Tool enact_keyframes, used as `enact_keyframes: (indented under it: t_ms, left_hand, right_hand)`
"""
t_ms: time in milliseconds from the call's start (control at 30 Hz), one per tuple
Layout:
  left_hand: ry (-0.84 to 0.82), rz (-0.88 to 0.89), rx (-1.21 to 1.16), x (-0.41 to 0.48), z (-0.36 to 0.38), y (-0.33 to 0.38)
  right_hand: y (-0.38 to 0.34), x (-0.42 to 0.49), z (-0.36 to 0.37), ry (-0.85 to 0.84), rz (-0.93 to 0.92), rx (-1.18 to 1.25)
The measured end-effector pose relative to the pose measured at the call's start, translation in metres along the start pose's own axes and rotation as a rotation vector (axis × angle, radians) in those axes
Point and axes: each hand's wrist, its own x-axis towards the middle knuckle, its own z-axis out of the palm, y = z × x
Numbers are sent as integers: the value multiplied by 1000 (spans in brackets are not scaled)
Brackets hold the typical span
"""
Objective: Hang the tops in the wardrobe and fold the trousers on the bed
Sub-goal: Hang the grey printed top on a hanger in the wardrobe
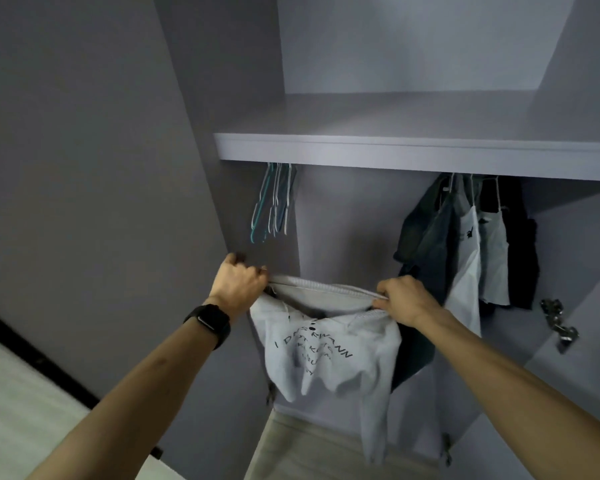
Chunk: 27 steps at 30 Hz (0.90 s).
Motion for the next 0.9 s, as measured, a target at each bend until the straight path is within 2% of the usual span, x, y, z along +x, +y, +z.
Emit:
enact_keyframes:
  t_ms: [100, 233, 300, 367, 433, 467, 533, 633, 700, 767, 833, 900]
  left_hand:
    - [-38, -161, -35, -12, -5, -3]
    - [-59, -428, -375, -25, -6, -5]
    - [-102, -546, -650, -29, -6, -3]
    - [-116, -583, -946, -29, -8, 0]
    - [-65, -596, -1048, -31, -11, 3]
    - [-35, -601, -1018, -32, -13, 4]
    - [47, -553, -782, -33, -16, 2]
    - [279, -364, -360, -37, -13, -7]
    - [377, -247, -182, -35, -6, -18]
    - [370, -159, -55, -31, 2, -34]
    - [273, -142, 36, -26, 5, -50]
    - [159, -177, 125, -24, 4, -59]
  right_hand:
    - [-9, 4, 0, -24, -81, 28]
    - [-14, 6, 1, 0, -81, 121]
    - [-22, 6, 2, -24, -35, 341]
    - [-33, 7, 3, -79, 54, 695]
    - [-45, 10, 3, -125, 110, 984]
    - [-52, 12, 3, -137, 113, 1056]
    - [-65, 16, 6, -138, 101, 1055]
    - [-84, 27, 10, -111, 46, 816]
    - [-93, 35, 10, -144, -17, 655]
    - [-99, 48, 8, -198, -98, 455]
    - [-106, 64, 4, -244, -155, 294]
    - [-111, 81, -1, -255, -159, 237]
